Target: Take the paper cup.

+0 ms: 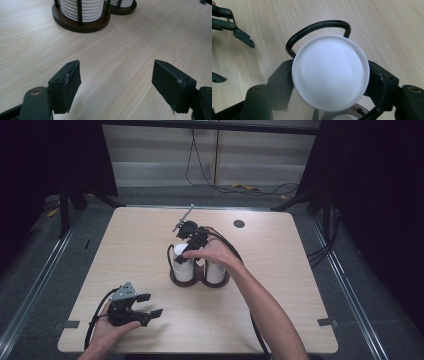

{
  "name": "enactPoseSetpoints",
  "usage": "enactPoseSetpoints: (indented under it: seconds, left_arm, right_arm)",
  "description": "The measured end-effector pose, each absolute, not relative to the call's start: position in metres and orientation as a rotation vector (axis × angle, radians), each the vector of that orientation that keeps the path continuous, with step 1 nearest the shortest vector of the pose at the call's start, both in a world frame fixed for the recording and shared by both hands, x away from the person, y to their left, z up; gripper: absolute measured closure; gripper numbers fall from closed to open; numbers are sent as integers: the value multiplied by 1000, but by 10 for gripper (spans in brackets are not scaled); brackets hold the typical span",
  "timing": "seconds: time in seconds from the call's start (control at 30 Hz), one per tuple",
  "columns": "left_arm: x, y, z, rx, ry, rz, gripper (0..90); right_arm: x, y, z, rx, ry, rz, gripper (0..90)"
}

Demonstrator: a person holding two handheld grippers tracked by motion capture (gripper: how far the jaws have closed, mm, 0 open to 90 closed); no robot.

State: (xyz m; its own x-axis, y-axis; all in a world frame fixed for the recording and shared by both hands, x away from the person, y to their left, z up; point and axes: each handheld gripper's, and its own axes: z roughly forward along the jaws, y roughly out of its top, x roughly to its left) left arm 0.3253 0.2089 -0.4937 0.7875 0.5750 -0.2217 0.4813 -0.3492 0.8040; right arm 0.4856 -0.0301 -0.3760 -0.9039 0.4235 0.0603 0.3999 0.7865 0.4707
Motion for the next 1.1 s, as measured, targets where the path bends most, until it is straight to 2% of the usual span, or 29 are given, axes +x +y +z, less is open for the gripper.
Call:
enactPoseSetpoints:
  seconds: [1.1]
  left_arm:
    - [326,211,-495,2009,801,125,230]
  right_arm:
    - [484,-35,-358,685,2895,793,356]
